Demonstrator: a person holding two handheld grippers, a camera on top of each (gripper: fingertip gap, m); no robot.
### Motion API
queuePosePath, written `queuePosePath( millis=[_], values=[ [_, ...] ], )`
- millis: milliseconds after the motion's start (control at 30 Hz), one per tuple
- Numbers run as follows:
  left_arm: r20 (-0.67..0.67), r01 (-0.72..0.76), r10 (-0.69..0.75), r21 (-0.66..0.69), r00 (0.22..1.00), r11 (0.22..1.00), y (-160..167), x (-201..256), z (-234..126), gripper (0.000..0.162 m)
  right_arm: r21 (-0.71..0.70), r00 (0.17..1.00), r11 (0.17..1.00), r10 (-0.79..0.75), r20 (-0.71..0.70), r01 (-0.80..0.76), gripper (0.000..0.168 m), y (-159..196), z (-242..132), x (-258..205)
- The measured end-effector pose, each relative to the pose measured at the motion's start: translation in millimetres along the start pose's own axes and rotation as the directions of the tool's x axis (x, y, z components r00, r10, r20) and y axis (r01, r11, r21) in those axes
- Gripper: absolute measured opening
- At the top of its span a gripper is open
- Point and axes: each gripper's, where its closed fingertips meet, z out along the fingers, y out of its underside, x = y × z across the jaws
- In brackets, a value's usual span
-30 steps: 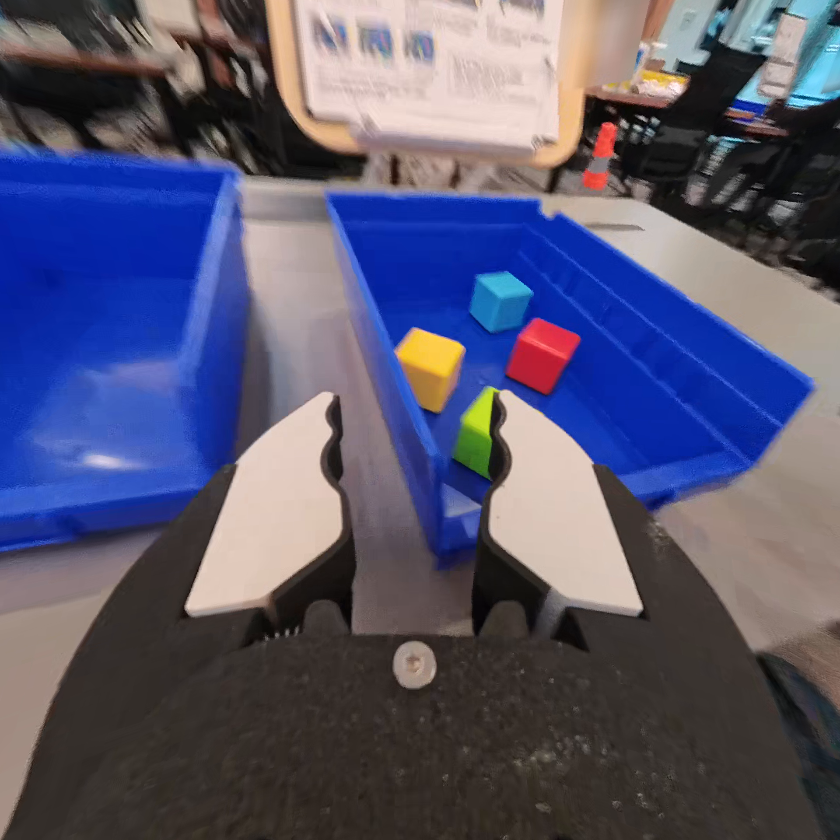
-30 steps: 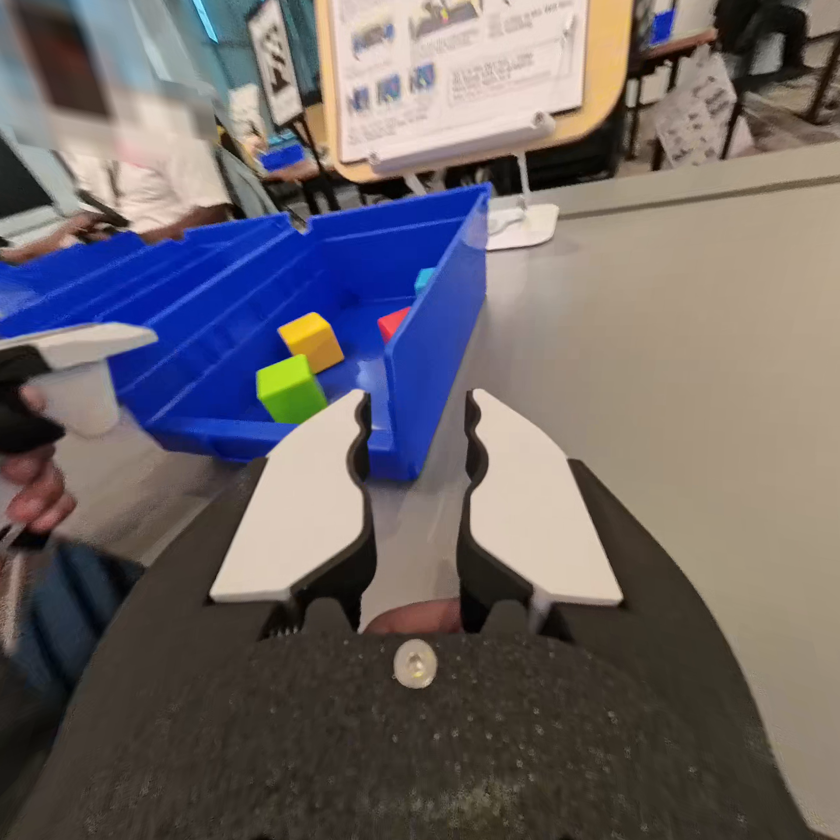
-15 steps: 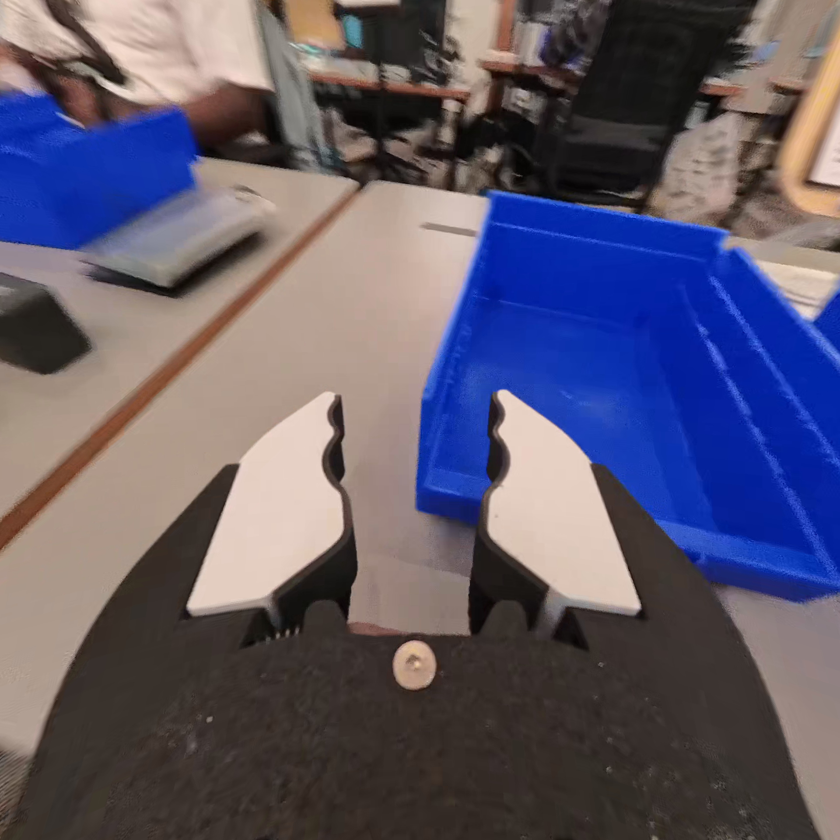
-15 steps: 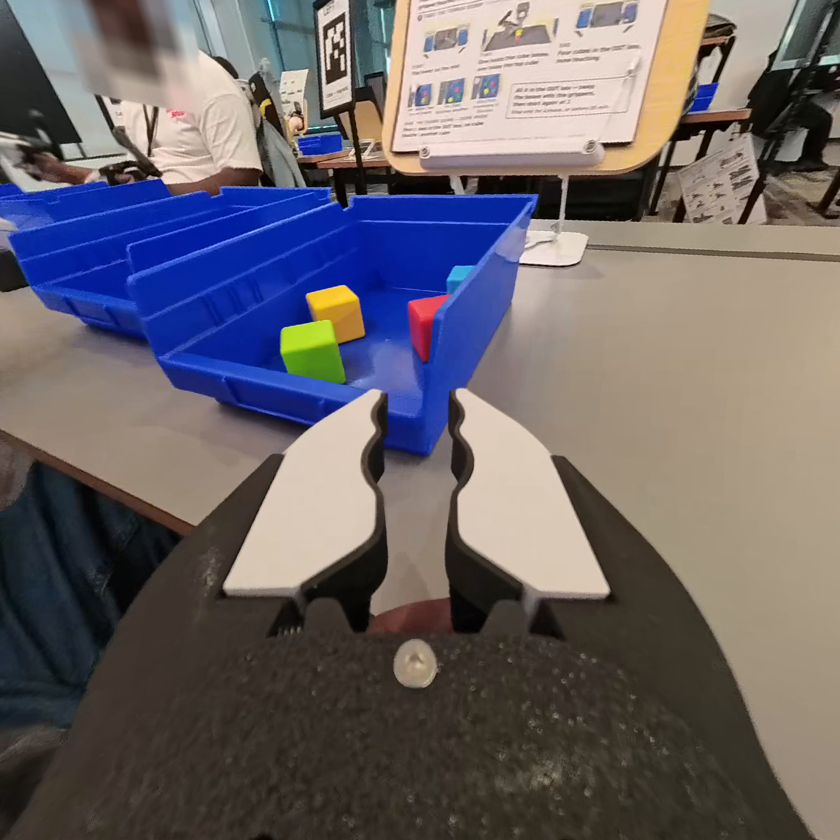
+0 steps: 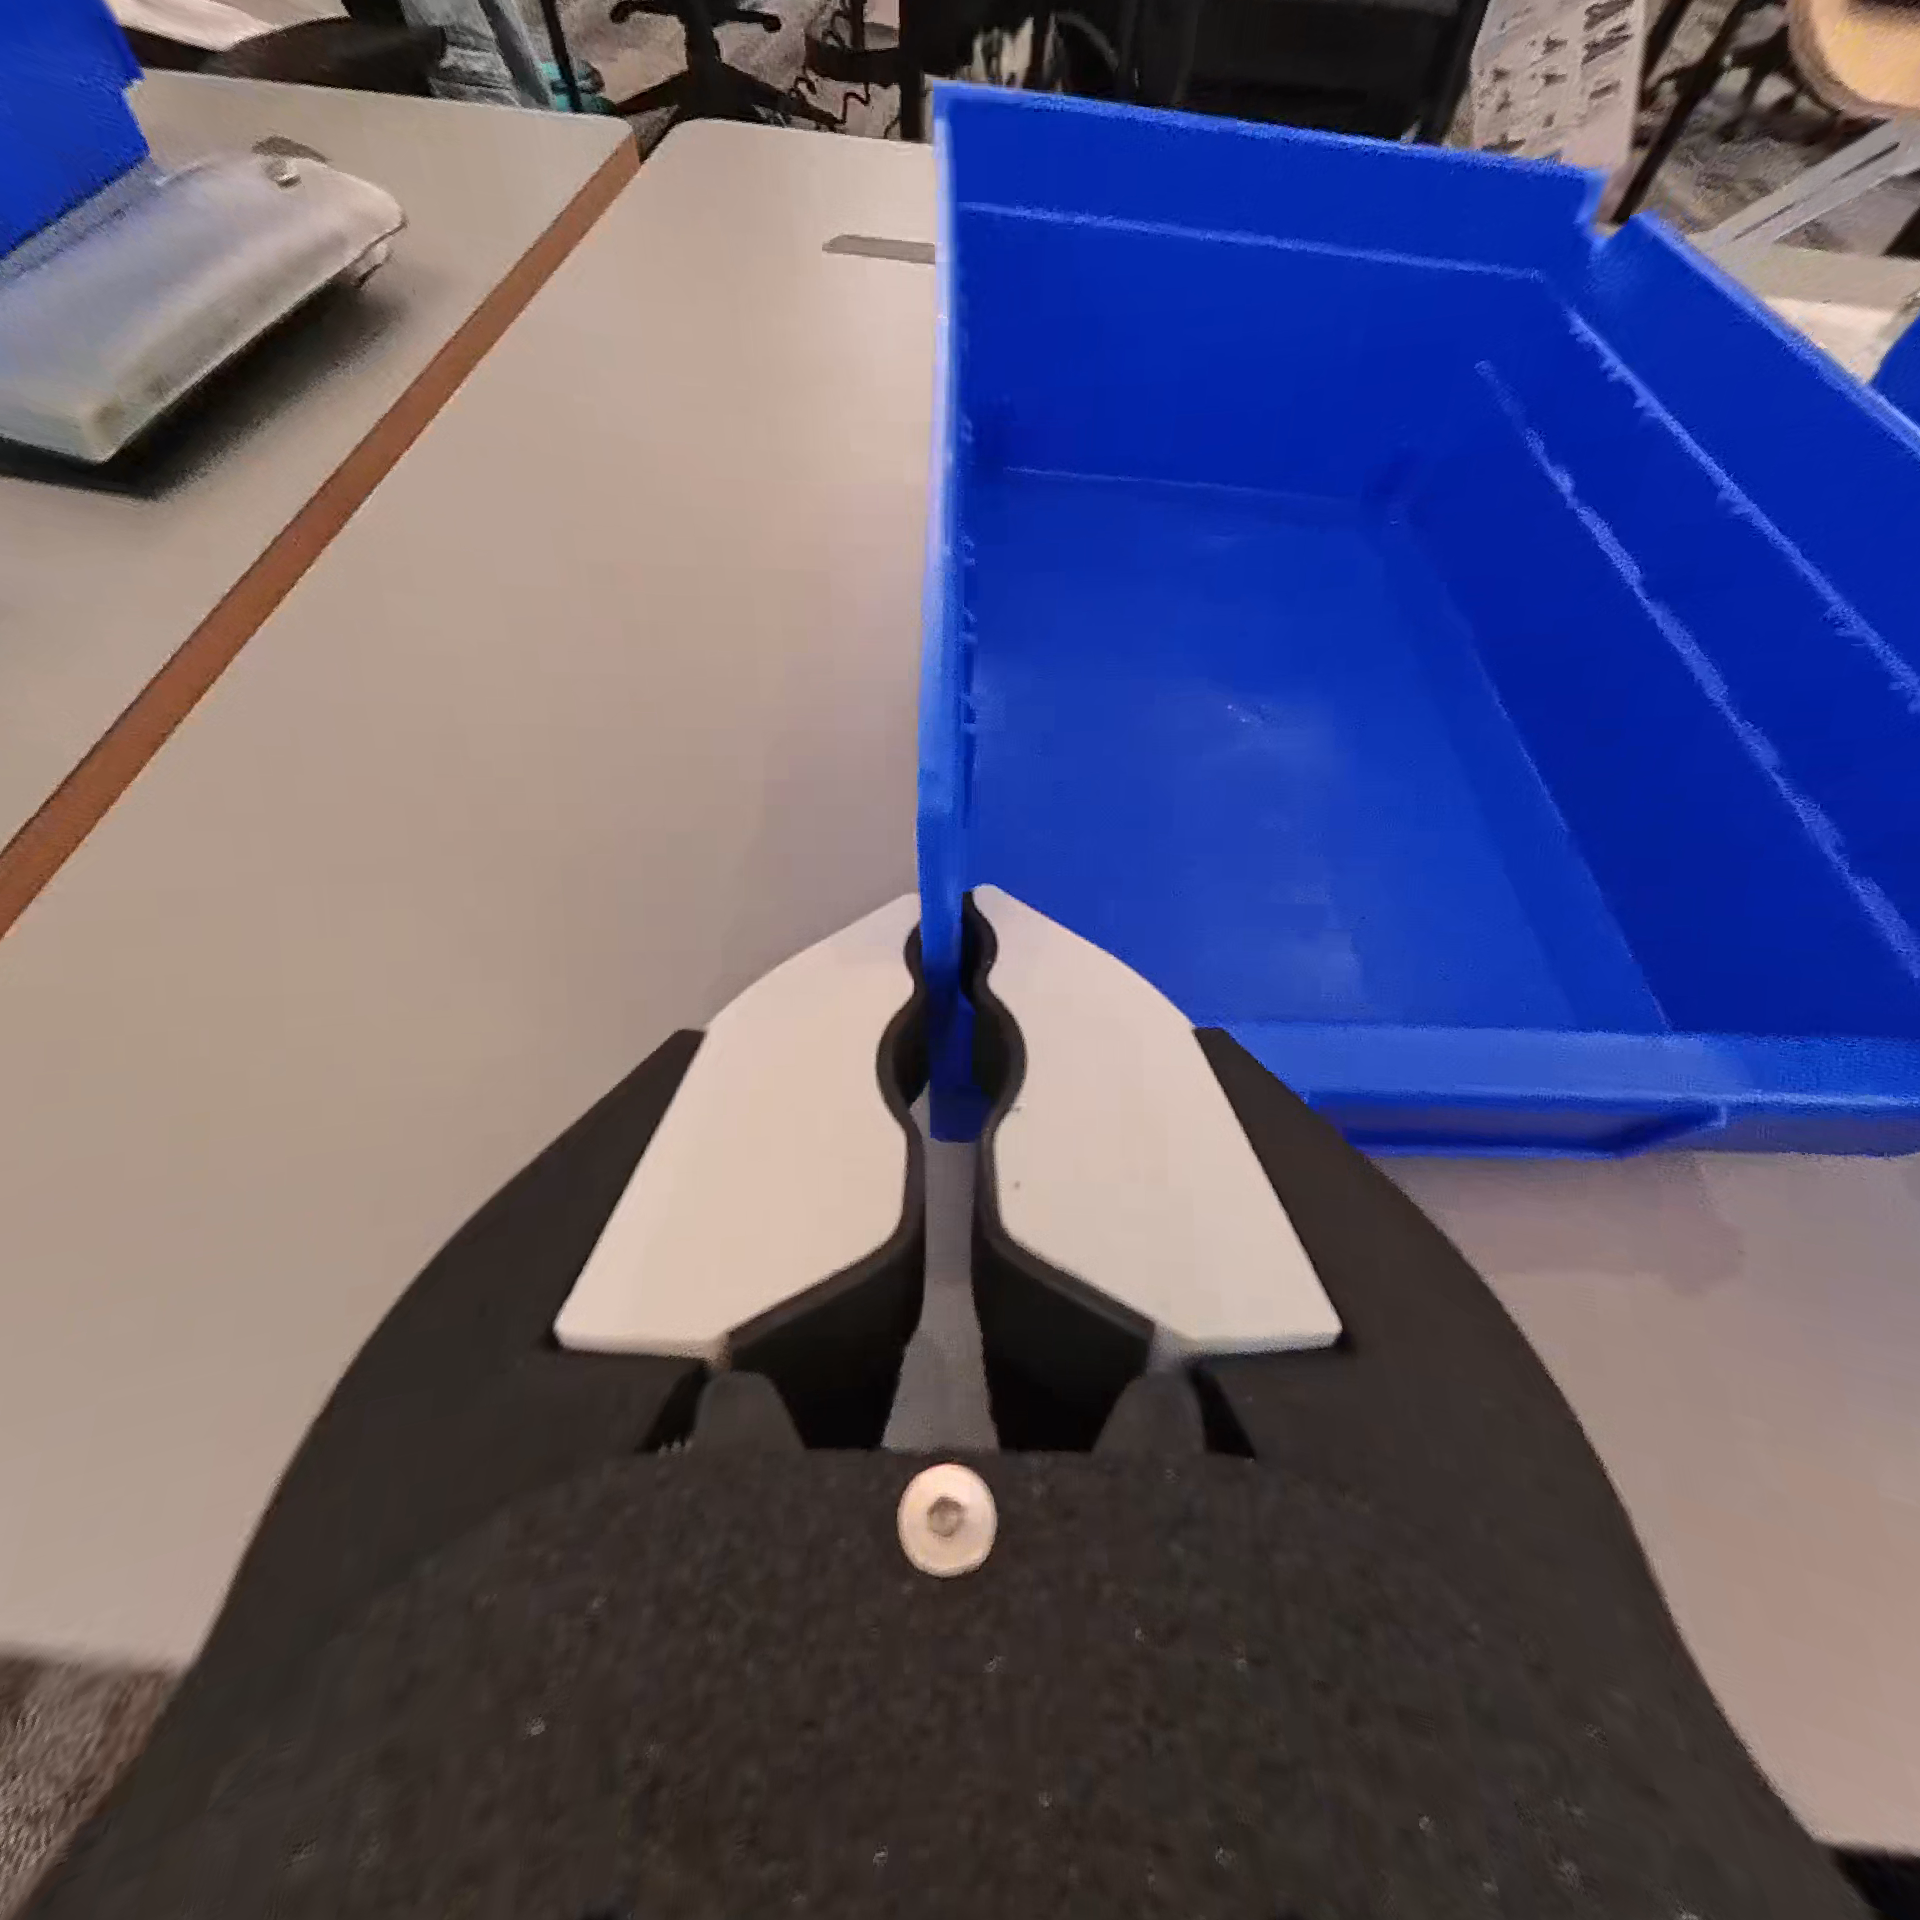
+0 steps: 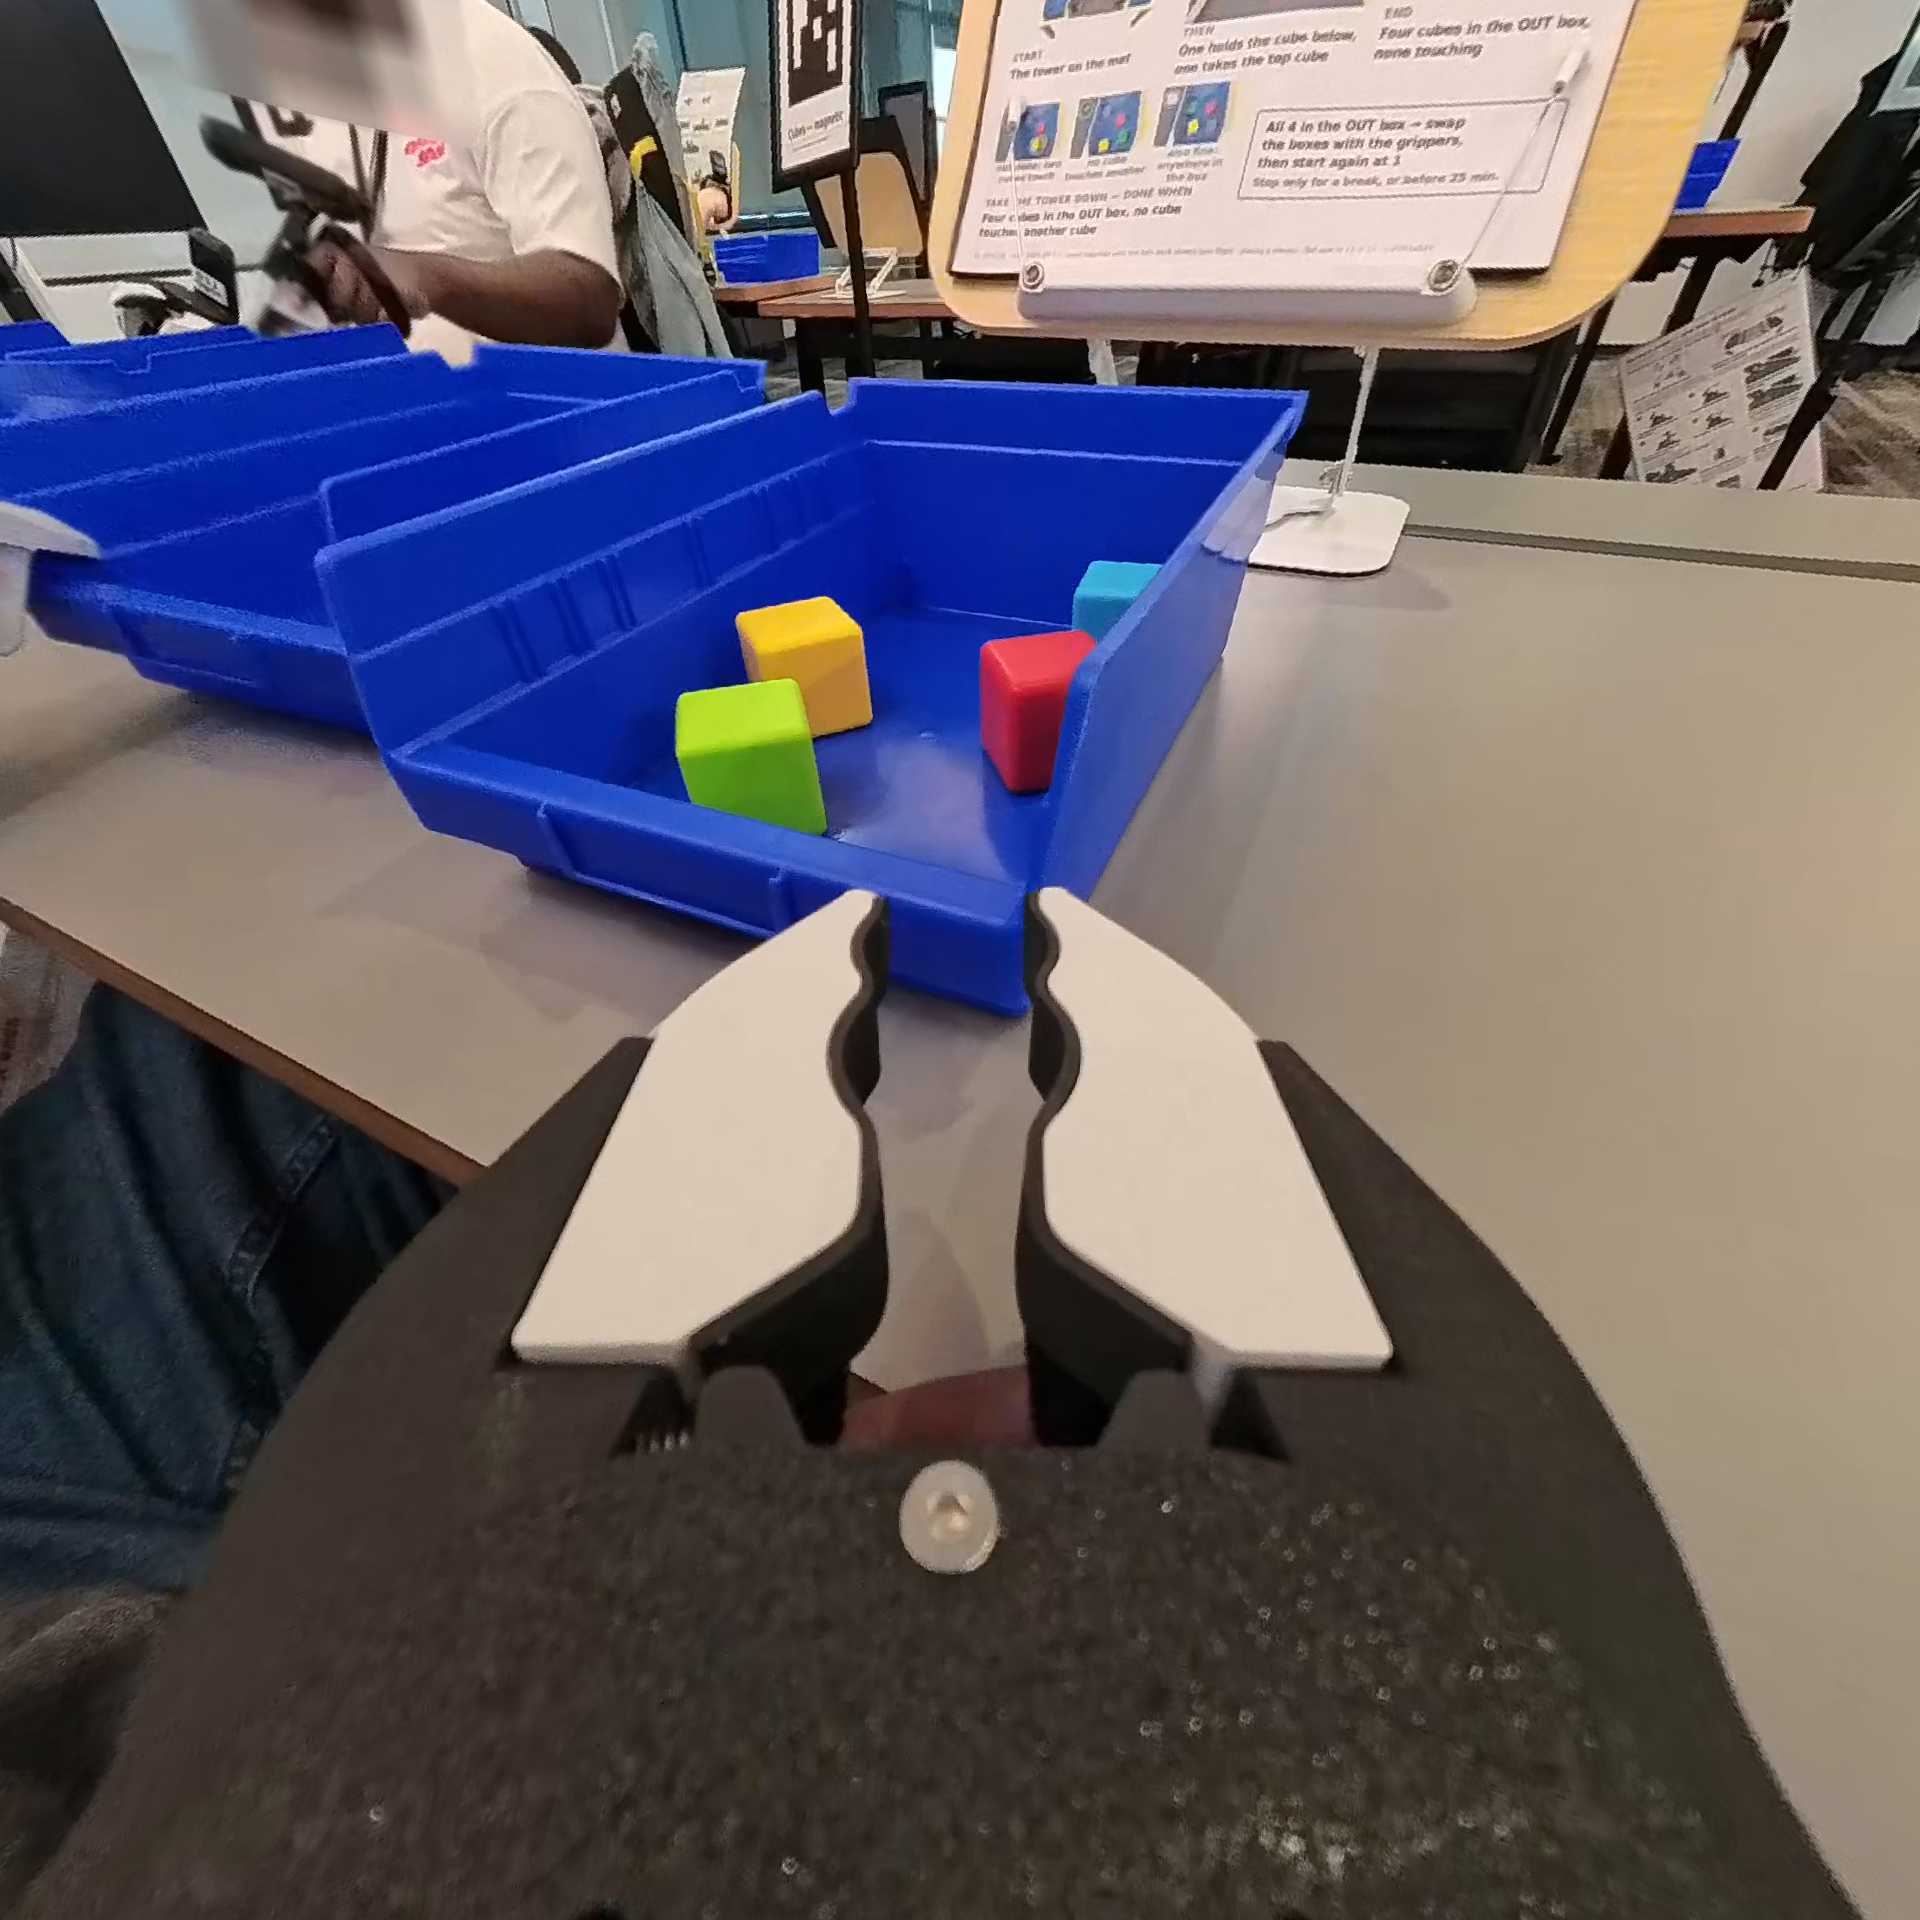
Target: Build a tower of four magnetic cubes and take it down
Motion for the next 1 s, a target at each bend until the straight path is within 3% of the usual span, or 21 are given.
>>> queuePosePath(
  millis=[200,300,500,633,733,833,1000],
  values=[
    [0.073,0.044,-0.046,0.019,0.996,0.999,22,7,-54,0.001,-0.029,0.997,0.999,-0.022,0.068,0.024,0.025,5,5,-30],
    [0.092,0.08,-0.081,0.022,0.992,0.997,41,13,-76,0.002,-0.08,0.979,0.996,0.054,0.199,-0.039,0.032,9,18,-83],
    [0.117,0.092,-0.097,0.042,0.988,0.995,66,21,-117,0.002,-0.12,0.922,0.992,0.002,0.387,0.048,0.043,-2,49,-202],
    [0.141,0.094,-0.103,0.072,0.985,0.993,78,22,-141,0.002,-0.14,0.947,0.988,-0.025,0.32,0.073,0.053,-2,75,-232],
    [0.161,0.04,-0.053,0.087,0.986,0.995,81,29,-152,0.002,-0.177,0.948,0.983,0.007,0.319,0.052,0.044,2,88,-249],
    [0.206,-0.048,0.011,0.176,0.978,0.983,65,35,-167,0.002,-0.106,0.98,0.994,0.013,0.2,0.008,0.008,-17,92,-232],
    [0.244,-0.137,0.051,0.353,0.969,0.926,14,54,-195,0.002,0.065,0.991,0.998,0.011,0.134,-0.02,0.005,-65,75,-218]
  ],
)
